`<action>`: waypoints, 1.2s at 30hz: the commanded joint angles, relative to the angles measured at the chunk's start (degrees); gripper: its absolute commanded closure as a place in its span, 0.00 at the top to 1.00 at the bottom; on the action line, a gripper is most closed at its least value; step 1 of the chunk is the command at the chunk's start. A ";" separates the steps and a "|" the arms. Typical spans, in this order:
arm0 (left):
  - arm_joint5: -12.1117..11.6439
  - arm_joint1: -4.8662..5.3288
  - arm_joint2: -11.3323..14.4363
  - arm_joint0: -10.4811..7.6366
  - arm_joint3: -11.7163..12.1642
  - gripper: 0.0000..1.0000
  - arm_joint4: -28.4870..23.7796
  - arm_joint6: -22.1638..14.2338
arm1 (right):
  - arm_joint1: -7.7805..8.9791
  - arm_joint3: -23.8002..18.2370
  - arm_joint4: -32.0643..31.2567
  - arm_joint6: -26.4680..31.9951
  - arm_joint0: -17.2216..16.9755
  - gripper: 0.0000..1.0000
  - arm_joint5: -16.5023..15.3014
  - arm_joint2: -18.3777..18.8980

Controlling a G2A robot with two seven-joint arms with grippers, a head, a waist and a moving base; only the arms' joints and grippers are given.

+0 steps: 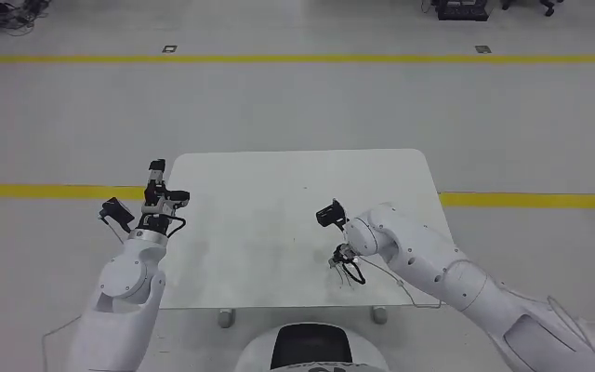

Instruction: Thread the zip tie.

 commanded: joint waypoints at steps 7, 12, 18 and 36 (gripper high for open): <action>0.00 0.00 0.00 0.00 0.00 1.00 0.00 0.00 | -2.22 3.80 1.28 0.01 -4.96 1.00 0.00 6.45; 0.00 0.00 0.00 0.00 0.00 1.00 0.00 0.00 | -2.79 4.23 1.38 0.01 -5.72 1.00 0.00 7.76; 0.00 0.00 0.00 0.00 0.00 1.00 0.00 0.00 | -2.79 4.23 1.38 0.01 -5.72 1.00 0.00 7.76; 0.00 0.00 0.00 0.00 0.00 1.00 0.00 0.00 | -3.09 1.12 -6.10 0.01 -5.70 1.00 0.00 3.32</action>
